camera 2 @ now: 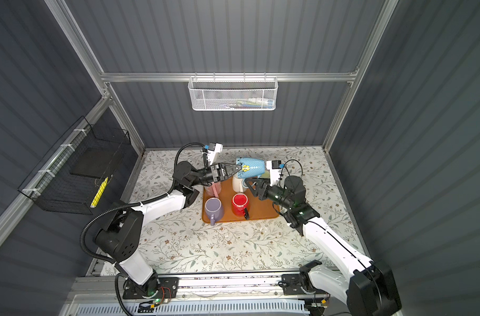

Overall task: Turn the mug right side up
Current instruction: Place the mug at the top-left of the table.

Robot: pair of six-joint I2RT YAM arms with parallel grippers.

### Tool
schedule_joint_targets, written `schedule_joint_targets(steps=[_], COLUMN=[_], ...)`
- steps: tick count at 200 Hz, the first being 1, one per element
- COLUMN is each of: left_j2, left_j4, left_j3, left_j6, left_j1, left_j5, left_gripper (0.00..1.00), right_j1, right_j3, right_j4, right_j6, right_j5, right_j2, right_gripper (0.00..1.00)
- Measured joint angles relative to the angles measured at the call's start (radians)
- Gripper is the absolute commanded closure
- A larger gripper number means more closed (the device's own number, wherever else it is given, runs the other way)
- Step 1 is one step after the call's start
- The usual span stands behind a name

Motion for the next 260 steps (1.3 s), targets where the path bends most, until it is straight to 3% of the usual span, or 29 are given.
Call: schedule_joint_targets(steps=[28, 73, 109, 152, 185, 212, 260], left_j2=[-0.039, -0.165, -0.210, -0.215, -0.206, -0.189, -0.130], left_j4=[-0.123, -0.594, -1.122, -1.667, -2.005, -2.205, -2.351], left_j3=[-0.029, 0.011, 0.245, 0.555, 0.654, 0.658, 0.610], left_j6=[0.079, 0.379, 0.700, 0.969, 1.067, 1.112, 1.164], left_j1=[0.045, 0.127, 0.127, 0.125, 0.127, 0.149, 0.193], left_j5=[-0.009, -0.119, -0.293, -0.567, -0.794, -0.901, -1.001], left_gripper=[1.00, 1.00, 1.00, 1.00, 1.00, 1.00, 1.00], right_j1=[-0.012, -0.050, -0.071, -0.081, -0.082, -0.082, -0.082], right_j3=[-0.021, -0.067, -0.069, -0.049, -0.023, -0.018, -0.018], right_j4=[-0.008, -0.039, -0.087, -0.180, -0.219, -0.221, -0.197], right_j6=[-0.001, -0.002, -0.013, -0.051, -0.072, -0.075, -0.068], right_j5=[0.002, 0.010, 0.021, 0.028, 0.026, 0.008, -0.043], right_j2=[-0.011, -0.082, -0.090, -0.066, -0.021, 0.025, 0.109], right_gripper=[0.39, 0.39, 0.39, 0.40, 0.40, 0.41, 0.41])
